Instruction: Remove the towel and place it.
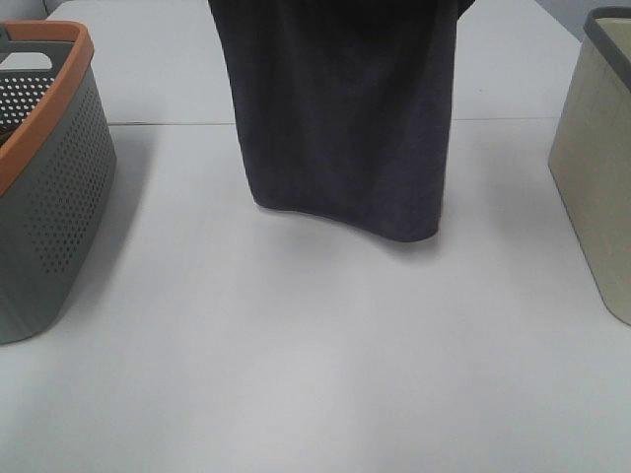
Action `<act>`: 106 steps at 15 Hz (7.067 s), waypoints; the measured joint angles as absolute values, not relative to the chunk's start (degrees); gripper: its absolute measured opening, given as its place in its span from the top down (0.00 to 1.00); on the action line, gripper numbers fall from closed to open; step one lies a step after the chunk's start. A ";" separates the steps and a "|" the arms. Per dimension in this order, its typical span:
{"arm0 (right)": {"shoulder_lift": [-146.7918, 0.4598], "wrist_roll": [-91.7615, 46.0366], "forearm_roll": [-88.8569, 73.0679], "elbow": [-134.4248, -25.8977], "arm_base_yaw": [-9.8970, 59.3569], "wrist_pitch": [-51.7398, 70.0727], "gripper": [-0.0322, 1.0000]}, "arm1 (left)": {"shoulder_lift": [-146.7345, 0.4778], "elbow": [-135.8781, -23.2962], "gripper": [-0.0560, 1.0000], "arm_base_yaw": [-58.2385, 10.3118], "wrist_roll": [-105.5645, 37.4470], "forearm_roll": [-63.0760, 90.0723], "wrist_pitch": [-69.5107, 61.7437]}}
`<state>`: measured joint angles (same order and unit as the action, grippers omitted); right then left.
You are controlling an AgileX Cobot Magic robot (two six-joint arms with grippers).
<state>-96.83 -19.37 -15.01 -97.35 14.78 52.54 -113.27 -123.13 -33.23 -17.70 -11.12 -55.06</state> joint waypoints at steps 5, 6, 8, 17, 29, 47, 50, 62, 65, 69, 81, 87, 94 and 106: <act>-110.81 -20.74 -7.33 -114.25 14.73 53.57 0.97 | -118.72 -123.13 0.95 -27.16 -11.97 -11.52 -39.19; -112.47 -21.03 -6.70 -116.37 14.73 53.40 0.97 | -119.29 -123.13 0.95 -26.64 -11.63 -11.63 -36.84; -120.89 -21.49 -5.56 -126.34 14.73 47.21 0.97 | -121.81 -123.13 0.95 -24.12 -11.06 -14.21 -25.73; -131.15 -21.94 -6.07 -130.69 11.92 46.01 0.97 | -128.00 -123.13 0.95 -22.92 -9.80 -16.67 -34.21; -129.32 -23.89 -12.43 -110.41 11.92 69.50 0.97 | -129.43 -114.25 0.95 -24.41 -20.45 6.07 -69.33; -123.42 -21.14 -11.97 -87.38 11.92 69.50 0.61 | -127.48 -97.23 0.95 -30.54 -21.94 10.26 -69.61; -121.98 -14.38 -11.75 -87.38 11.92 69.50 0.30 | -127.37 -97.23 0.88 -30.54 -21.20 10.31 -69.61; -102.79 -4.76 -14.32 -87.20 11.92 69.50 0.24 | -123.53 -98.03 0.07 -30.54 -8.02 9.45 -69.61; -97.57 -3.78 -14.84 -87.20 11.92 69.56 0.24 | -119.18 -101.41 0.07 -30.54 -4.53 9.45 -69.61; -86.92 1.78 -9.91 -87.20 11.92 69.73 0.19 | -111.44 -107.31 0.07 -29.56 1.60 4.87 -69.67; -75.06 7.51 -3.04 -86.57 -3.44 69.84 0.19 | -82.85 -85.08 0.07 -1.83 1.49 -1.43 -69.61; -56.44 0.00 -7.05 -65.55 -3.84 69.73 0.19 | -58.38 -60.62 0.07 3.38 0.57 -1.38 -68.53; -26.07 -2.58 -6.93 -41.77 -3.90 66.00 0.20 | -35.98 -52.77 0.07 3.38 0.80 -1.83 -67.84; 0.06 -5.90 -7.28 -31.23 1.26 67.27 0.22 | -2.64 -29.97 0.07 3.38 -2.86 -0.40 -62.17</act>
<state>0.06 -5.90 -7.28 -31.23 1.26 67.27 -2.64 -29.97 3.38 -2.86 -0.40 -62.17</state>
